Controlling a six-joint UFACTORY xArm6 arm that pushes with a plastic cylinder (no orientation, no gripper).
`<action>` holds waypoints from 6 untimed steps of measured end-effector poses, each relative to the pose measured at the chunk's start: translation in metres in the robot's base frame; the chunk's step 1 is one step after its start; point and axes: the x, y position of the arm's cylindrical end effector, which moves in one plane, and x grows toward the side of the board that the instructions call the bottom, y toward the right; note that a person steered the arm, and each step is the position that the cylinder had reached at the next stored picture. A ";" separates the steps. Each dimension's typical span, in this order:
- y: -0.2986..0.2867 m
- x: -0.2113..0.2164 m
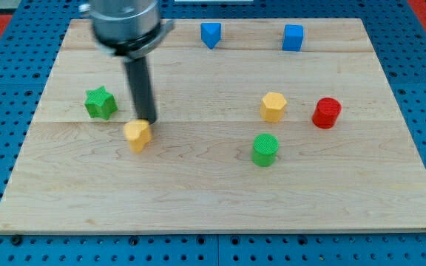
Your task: Move the yellow heart towards the bottom left
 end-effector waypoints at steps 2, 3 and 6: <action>0.036 0.050; -0.024 0.060; -0.033 0.038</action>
